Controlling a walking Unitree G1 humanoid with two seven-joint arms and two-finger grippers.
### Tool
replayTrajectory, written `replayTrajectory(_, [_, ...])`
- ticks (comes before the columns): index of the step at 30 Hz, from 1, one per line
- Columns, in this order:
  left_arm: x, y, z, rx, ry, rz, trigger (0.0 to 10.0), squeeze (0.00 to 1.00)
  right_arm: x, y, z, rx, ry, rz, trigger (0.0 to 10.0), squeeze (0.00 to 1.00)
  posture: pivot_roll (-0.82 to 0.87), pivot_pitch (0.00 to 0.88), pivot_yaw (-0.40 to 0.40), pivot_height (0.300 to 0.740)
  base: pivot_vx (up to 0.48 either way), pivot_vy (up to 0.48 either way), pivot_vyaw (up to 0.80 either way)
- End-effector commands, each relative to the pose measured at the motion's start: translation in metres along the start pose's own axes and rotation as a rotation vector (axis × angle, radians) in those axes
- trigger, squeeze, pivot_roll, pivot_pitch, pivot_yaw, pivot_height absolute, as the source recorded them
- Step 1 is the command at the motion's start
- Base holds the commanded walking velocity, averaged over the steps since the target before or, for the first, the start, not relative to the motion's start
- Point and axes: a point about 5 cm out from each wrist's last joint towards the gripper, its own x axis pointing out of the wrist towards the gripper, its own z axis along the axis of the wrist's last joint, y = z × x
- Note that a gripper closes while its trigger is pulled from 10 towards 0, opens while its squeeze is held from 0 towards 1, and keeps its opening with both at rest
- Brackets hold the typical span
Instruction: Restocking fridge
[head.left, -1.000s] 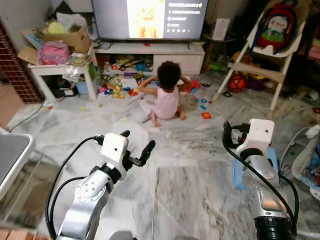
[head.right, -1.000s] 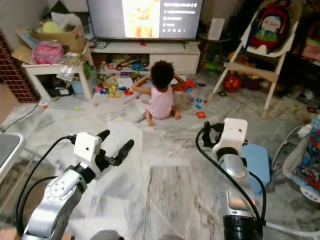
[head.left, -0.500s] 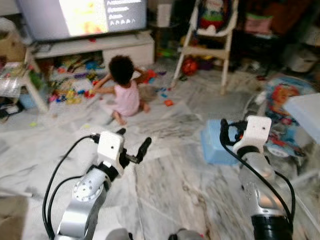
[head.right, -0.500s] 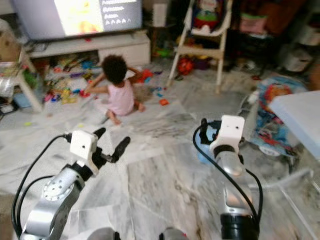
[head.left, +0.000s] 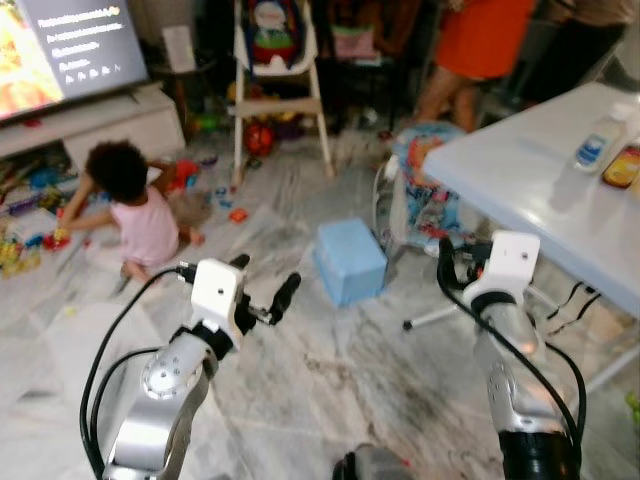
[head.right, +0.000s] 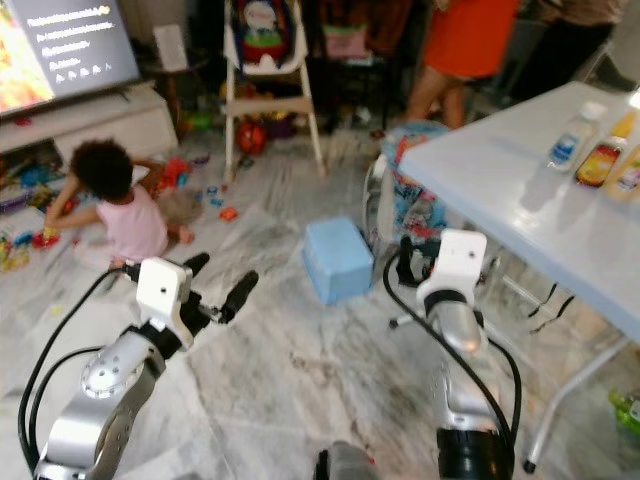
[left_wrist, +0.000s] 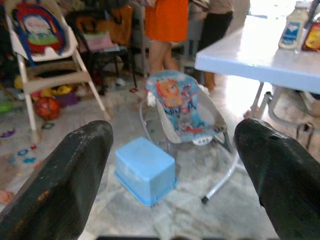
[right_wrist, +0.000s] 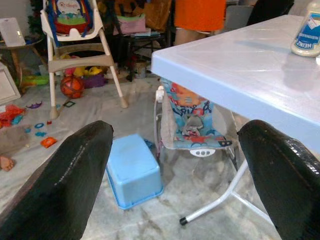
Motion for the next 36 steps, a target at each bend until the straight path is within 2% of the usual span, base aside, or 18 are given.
replayTrajectory(1, [0.002,-0.003,-0.001,-0.007,0.009,-0.017,10.0,0.00,-0.001,-0.004,0.000,-0.003,0.003,-0.021,10.0,0.00,0.00,0.000,-0.014,0.740,0.000,-0.274,-0.80])
replayTrajectory(15, [0.004,0.000,0.001,0.013,0.010,-0.020,10.0,0.00,-0.006,-0.003,0.001,0.008,-0.015,-0.043,10.0,0.00,-0.01,0.000,0.016,0.740,0.000,-0.054,-0.76])
replayTrajectory(24, [0.005,0.008,0.004,0.043,-0.012,0.033,10.0,0.00,-0.009,0.000,0.002,-0.006,-0.032,-0.033,10.0,0.00,-0.01,0.000,0.018,0.740,0.000,0.000,0.00])
replayTrajectory(29, [0.005,0.011,0.005,0.052,-0.017,0.076,10.0,0.00,-0.008,0.001,0.005,-0.009,-0.046,-0.027,10.0,0.00,0.00,0.000,0.016,0.740,0.357,0.000,0.00])
replayTrajectory(31, [0.004,0.020,0.007,0.057,-0.037,0.161,10.0,0.00,-0.009,0.002,0.008,-0.024,-0.067,-0.027,10.0,0.00,0.00,0.000,0.013,0.740,0.405,0.000,0.00])
replayTrajectory(36, [0.003,0.029,0.010,0.045,-0.057,0.245,10.0,0.00,-0.012,0.004,0.011,-0.055,-0.092,-0.021,10.0,0.00,0.00,0.000,0.005,0.740,0.427,0.000,0.00])
